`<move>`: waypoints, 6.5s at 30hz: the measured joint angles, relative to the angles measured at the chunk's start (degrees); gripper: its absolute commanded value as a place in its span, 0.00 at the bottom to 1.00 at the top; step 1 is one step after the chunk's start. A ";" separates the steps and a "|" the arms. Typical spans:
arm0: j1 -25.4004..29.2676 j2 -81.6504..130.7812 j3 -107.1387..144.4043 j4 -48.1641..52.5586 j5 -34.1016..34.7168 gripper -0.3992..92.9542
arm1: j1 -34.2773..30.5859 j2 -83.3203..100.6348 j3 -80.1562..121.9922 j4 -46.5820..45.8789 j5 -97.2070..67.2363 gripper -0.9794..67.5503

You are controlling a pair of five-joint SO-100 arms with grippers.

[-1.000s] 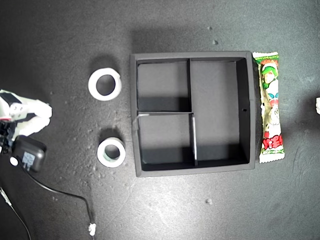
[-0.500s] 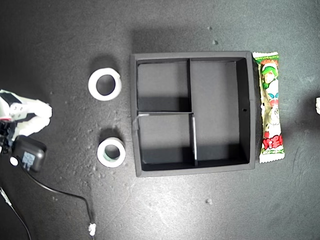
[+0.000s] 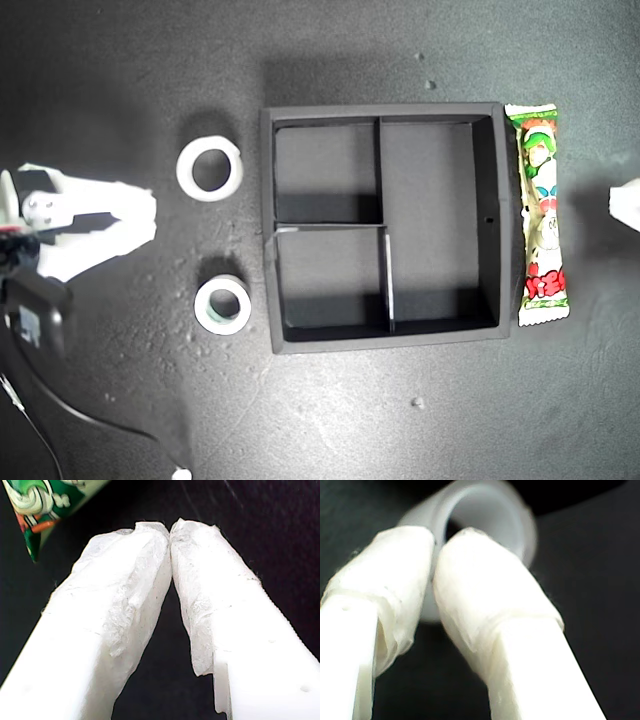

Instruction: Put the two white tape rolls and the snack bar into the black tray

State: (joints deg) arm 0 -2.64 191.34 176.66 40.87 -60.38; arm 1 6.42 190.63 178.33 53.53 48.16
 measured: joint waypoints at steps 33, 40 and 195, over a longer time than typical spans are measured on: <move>-3.60 -79.19 -40.69 -8.53 15.29 0.13 | -8.61 0.00 -2.81 -16.35 21.45 0.01; -5.36 -83.32 -44.21 -6.42 16.35 0.11 | -11.78 0.00 -3.52 -16.35 17.67 0.07; 21.71 -104.33 -65.13 -0.18 -18.11 0.01 | -0.79 -103.80 -80.68 -16.96 -46.67 0.01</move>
State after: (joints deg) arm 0 19.07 87.01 111.53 40.69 -78.49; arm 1 5.62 86.84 97.65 36.56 1.49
